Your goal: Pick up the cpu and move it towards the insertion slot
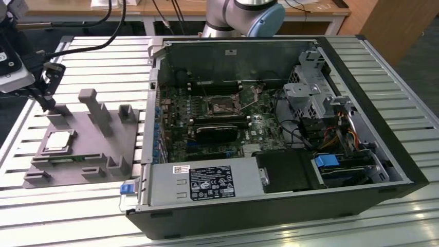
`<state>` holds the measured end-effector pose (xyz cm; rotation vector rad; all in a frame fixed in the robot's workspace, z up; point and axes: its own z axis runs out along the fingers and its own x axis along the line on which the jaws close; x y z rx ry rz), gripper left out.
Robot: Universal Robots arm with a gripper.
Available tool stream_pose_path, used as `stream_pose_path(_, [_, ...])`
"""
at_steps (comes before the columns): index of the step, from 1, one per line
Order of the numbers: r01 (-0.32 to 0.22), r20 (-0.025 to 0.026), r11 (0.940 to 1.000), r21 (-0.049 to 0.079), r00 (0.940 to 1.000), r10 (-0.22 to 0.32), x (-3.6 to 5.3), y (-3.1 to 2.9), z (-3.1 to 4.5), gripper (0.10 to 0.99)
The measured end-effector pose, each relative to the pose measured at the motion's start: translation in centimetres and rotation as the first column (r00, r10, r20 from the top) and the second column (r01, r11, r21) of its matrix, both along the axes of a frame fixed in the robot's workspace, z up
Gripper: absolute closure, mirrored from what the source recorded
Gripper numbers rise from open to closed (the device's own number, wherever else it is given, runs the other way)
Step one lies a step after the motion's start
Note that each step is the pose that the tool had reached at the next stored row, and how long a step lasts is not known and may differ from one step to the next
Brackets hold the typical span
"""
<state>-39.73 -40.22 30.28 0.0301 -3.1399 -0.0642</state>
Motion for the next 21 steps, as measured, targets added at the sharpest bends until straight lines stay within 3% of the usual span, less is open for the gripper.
stream_pose_path(21, [0.0,0.0001,1.0,0.001,1.0,0.0,-0.82,0.0,-3.44,0.984])
